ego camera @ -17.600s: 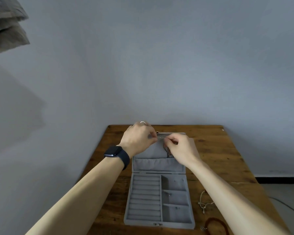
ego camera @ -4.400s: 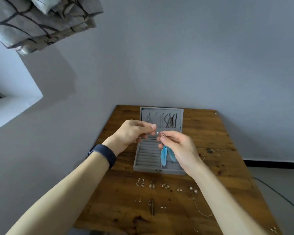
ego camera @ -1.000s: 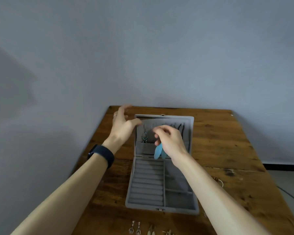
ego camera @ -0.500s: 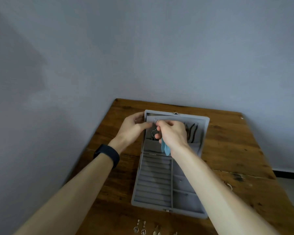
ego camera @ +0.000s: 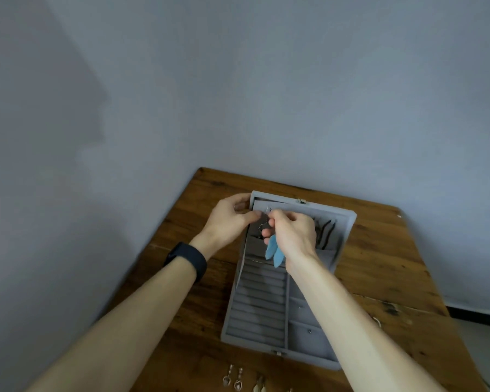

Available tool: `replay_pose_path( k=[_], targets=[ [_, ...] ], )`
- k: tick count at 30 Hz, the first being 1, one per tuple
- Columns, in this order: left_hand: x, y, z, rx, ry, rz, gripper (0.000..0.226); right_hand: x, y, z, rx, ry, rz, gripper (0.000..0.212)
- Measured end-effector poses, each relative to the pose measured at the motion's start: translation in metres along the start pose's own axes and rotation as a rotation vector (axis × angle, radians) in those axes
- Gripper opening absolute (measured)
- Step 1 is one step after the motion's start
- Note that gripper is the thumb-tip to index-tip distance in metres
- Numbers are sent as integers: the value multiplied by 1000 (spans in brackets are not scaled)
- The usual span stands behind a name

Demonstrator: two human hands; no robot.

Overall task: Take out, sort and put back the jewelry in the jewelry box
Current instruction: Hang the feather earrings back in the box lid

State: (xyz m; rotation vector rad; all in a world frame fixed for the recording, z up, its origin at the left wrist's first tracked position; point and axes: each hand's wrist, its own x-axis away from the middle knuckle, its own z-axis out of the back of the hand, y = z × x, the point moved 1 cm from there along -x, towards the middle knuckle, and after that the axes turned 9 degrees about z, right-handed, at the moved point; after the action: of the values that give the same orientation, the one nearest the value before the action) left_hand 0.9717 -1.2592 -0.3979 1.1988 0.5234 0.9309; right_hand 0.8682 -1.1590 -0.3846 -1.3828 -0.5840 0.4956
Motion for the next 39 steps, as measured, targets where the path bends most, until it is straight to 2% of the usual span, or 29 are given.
replay_pose_path(
  k=[17, 26, 34, 39],
  targets=[
    [2, -5, -1, -59, 38, -71, 41, 5, 3, -7, -112, 49, -65, 14],
    [7, -4, 0, -76, 62, -138, 37, 6, 9, -7, -255, 34, -189, 17],
    [5, -6, 3, -89, 65, -122, 36, 17, 19, 9, -183, -74, -85, 18],
    [4, -5, 1, -83, 78, -101, 34, 16, 30, 30, 37, -134, 29, 26]
  ],
)
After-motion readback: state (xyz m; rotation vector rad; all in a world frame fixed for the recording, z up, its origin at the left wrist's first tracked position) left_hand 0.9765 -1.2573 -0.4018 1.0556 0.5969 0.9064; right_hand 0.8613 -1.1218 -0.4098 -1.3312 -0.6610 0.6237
